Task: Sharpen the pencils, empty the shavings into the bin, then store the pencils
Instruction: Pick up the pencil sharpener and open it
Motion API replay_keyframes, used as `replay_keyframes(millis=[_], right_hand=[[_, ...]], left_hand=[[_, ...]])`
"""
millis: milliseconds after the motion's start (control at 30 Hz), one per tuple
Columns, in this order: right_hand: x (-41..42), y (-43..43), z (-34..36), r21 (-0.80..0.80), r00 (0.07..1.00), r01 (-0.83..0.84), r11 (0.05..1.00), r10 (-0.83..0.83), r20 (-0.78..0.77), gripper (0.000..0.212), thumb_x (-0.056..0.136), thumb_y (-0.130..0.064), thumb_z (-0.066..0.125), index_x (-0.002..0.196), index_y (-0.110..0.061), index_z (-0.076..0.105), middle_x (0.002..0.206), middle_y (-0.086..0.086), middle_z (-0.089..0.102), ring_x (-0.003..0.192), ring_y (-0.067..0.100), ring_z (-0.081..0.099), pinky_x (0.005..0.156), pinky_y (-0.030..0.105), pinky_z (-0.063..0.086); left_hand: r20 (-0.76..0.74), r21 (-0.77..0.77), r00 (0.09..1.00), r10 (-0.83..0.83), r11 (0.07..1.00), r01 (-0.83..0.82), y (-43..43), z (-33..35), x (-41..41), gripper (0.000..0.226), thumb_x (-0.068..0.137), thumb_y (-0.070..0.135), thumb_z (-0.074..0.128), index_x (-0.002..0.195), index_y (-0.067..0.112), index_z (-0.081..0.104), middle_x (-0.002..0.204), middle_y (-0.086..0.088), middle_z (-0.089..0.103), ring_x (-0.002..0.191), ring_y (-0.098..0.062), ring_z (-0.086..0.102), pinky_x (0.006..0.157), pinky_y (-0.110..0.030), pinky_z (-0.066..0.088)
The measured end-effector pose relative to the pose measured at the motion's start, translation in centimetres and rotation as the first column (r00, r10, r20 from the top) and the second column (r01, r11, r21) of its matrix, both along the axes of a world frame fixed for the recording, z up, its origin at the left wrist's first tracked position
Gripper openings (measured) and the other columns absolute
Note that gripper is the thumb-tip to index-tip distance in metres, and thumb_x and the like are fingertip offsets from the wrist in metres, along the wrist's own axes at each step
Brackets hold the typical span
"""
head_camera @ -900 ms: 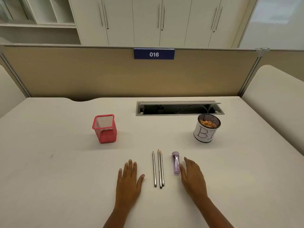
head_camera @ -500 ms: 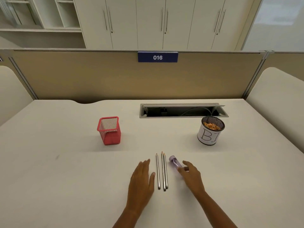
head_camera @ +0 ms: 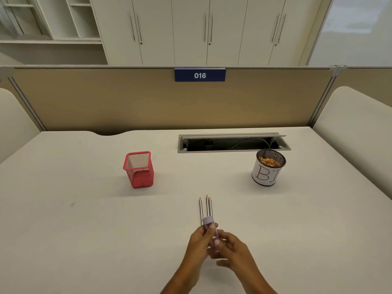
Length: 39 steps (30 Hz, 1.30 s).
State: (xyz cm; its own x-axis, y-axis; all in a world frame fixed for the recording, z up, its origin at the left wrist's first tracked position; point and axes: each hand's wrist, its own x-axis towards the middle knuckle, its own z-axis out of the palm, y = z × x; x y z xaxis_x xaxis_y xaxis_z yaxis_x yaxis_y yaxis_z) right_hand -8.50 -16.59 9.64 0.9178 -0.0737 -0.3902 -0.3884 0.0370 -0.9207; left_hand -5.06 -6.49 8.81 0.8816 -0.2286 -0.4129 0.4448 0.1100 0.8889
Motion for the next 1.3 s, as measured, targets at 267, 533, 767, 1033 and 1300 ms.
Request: replay_keyframes(millis=[267, 533, 767, 1033, 1300], right_hand=[[0.7, 0.7, 0.5, -0.436, 0.945, 0.085, 0.896, 0.066, 0.32, 0.021, 0.093, -0.023, 0.052, 0.101, -0.04, 0.042, 0.104, -0.016, 0.052, 0.095, 0.0, 0.056, 0.066, 0.006, 0.044], [2.1, 0.4, 0.7, -0.48, 0.909, 0.032, 0.877, 0.174, 0.379, 0.019, 0.094, -0.014, 0.05, 0.099, -0.029, 0.06, 0.096, -0.012, 0.062, 0.096, -0.002, 0.057, 0.073, 0.001, 0.042], [2.0, 0.7, 0.2, -0.582, 0.906, 0.034, 0.813, 0.221, 0.361, 0.022, 0.095, -0.011, 0.045, 0.097, -0.01, 0.067, 0.087, -0.005, 0.061, 0.09, 0.013, 0.059, 0.077, 0.015, 0.042], [2.9, -0.6, 1.3, -0.404, 0.903, -0.247, 0.881, 0.361, 0.234, 0.019, 0.09, -0.02, 0.056, 0.091, -0.039, 0.061, 0.096, -0.016, 0.063, 0.078, -0.012, 0.059, 0.064, 0.01, 0.047], [2.8, -0.1, 0.8, -0.322, 0.924, -0.085, 0.943, 0.196, 0.329, 0.019, 0.088, -0.014, 0.06, 0.084, -0.032, 0.065, 0.087, -0.002, 0.069, 0.065, -0.006, 0.06, 0.056, 0.013, 0.048]], left_hand=[[0.203, 0.201, 0.976, -0.073, 0.979, 0.032, 0.9, 0.4, 0.2, 0.016, 0.099, 0.026, 0.036, 0.113, 0.028, 0.043, 0.098, 0.005, 0.059, 0.084, -0.009, 0.061, 0.068, -0.011, 0.05], [0.234, 0.299, 0.943, -0.237, 0.94, 0.163, 1.8, -0.2, -0.1, 0.014, 0.1, 0.028, 0.034, 0.104, 0.032, 0.046, 0.082, 0.007, 0.053, 0.071, -0.005, 0.05, 0.06, -0.01, 0.043], [0.223, 0.352, 0.925, -0.306, 0.911, 0.217, 2.2, -0.8, -0.5, 0.017, 0.101, 0.025, 0.032, 0.095, 0.029, 0.047, 0.076, 0.005, 0.048, 0.067, -0.005, 0.045, 0.054, -0.009, 0.036], [0.096, 0.191, 0.969, -0.228, 0.96, 0.207, 3.2, -0.8, -0.9, 0.029, 0.101, 0.032, 0.023, 0.099, 0.017, 0.048, 0.053, 0.008, 0.055, 0.039, -0.002, 0.047, 0.042, -0.016, 0.038], [0.062, 0.154, 0.965, -0.257, 0.957, 0.245, 3.2, 0.0, -0.3, 0.031, 0.096, 0.041, 0.031, 0.093, 0.017, 0.049, 0.059, 0.004, 0.061, 0.043, -0.005, 0.055, 0.046, -0.016, 0.044]])
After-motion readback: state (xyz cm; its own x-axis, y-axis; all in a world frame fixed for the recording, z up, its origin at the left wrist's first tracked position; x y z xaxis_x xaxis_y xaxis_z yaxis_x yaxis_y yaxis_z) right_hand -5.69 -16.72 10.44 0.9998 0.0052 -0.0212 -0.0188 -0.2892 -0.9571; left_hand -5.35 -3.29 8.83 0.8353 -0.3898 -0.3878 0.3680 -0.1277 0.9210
